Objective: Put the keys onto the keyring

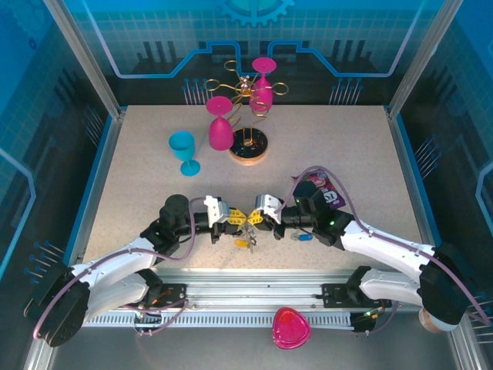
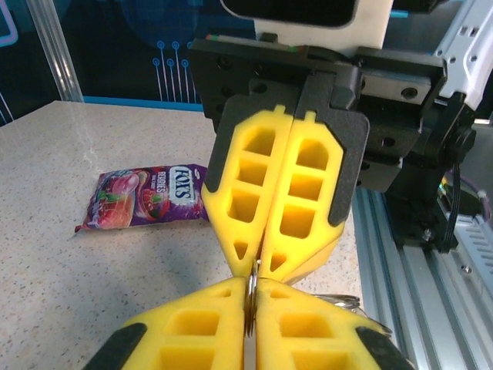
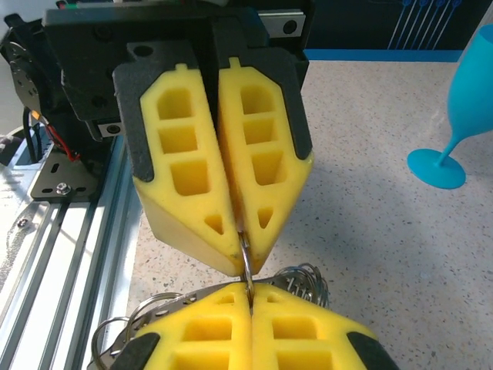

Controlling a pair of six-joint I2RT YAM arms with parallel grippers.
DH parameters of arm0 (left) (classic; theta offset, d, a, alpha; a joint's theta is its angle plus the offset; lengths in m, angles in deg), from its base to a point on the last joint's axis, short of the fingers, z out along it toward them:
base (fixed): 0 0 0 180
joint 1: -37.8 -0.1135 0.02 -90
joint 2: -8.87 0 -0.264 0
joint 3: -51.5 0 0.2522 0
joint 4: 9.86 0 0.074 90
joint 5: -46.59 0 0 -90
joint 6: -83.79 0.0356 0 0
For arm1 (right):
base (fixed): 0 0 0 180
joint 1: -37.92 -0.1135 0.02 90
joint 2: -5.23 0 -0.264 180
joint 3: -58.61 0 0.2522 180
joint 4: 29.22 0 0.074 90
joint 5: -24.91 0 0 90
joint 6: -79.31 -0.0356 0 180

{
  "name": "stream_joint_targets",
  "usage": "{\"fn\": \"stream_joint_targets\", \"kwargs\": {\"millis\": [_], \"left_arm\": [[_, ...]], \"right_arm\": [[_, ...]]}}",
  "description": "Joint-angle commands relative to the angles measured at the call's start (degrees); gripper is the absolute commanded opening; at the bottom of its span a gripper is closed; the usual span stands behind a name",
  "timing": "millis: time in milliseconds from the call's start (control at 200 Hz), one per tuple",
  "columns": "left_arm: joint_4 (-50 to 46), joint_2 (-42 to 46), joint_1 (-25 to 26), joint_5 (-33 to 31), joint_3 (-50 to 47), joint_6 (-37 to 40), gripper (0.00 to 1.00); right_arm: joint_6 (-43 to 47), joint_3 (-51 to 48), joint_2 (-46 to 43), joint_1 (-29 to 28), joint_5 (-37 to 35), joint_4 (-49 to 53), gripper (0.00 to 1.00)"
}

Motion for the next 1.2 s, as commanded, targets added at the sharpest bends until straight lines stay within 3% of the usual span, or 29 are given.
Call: {"fn": "stream_joint_targets", "kwargs": {"millis": [0, 135, 415, 940, 1126, 1151, 1196], "left_arm": [[-7.7, 1.3, 0.7, -0.5, 2.0, 4.9, 0.14], [-11.5, 1.5, 0.9, -1.3, 2.7, 7.2, 0.15], [-9.1, -0.3, 0.9, -0.6, 3.5, 7.2, 0.13], [-7.0, -1.1, 0.9, 1.0, 3.6, 8.6, 0.02], [-7.5, 1.1, 1.7, -3.8, 3.5, 10.6, 0.0], [-8.0, 1.5, 1.9, -4.7, 3.5, 10.9, 0.0], [-9.0, 1.9, 2.4, -6.3, 3.4, 12.3, 0.0]], "right_arm": [[1.3, 2.0, 0.2, 0.1, 2.2, 0.0, 0.0], [1.5, 2.8, 0.9, 0.0, 3.0, 0.8, 0.0], [2.7, 4.5, 2.4, -0.9, 3.8, 3.6, 0.0], [7.2, 10.6, 6.6, -3.2, 7.0, 14.0, 0.0], [8.2, 11.0, 5.7, -3.0, 4.6, 17.8, 0.0], [8.0, 10.9, 5.1, -2.7, 4.1, 17.8, 0.07], [6.9, 10.2, 3.7, -2.2, 2.5, 17.4, 0.29]]}}
